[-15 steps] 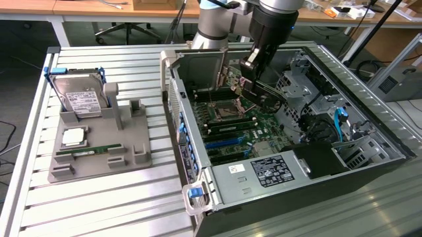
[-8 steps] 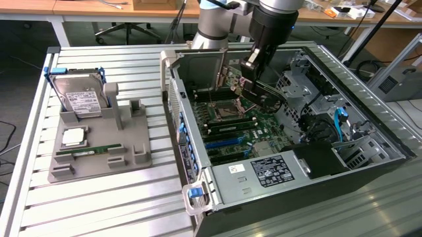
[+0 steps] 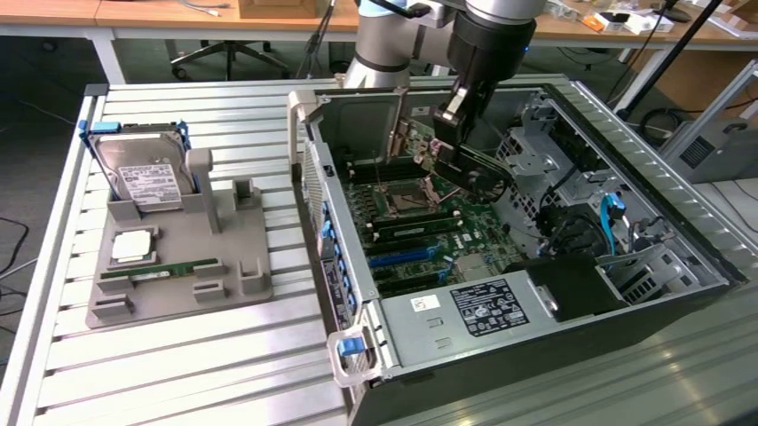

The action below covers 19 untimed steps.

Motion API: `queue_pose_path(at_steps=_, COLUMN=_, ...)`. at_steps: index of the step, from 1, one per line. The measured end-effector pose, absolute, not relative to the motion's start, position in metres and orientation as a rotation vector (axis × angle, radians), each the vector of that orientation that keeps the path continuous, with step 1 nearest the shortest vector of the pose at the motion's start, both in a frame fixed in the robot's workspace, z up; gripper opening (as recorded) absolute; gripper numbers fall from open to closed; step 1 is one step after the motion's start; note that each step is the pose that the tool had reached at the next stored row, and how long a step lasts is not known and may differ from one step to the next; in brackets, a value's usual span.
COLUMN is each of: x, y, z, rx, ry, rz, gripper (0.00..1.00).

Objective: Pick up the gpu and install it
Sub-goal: 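Insert the gpu into the slot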

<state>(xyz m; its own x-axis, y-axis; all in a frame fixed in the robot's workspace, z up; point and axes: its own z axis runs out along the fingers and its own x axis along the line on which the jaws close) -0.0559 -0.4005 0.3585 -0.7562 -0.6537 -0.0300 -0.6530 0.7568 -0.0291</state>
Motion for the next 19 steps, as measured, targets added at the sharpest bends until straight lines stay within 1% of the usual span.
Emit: queue_pose_path(at_steps=19, x=-0.0559, y=-0.4005, z=0.3582, rx=-1.162, ry=2.877, rz=-0.024, gripper=0.27)
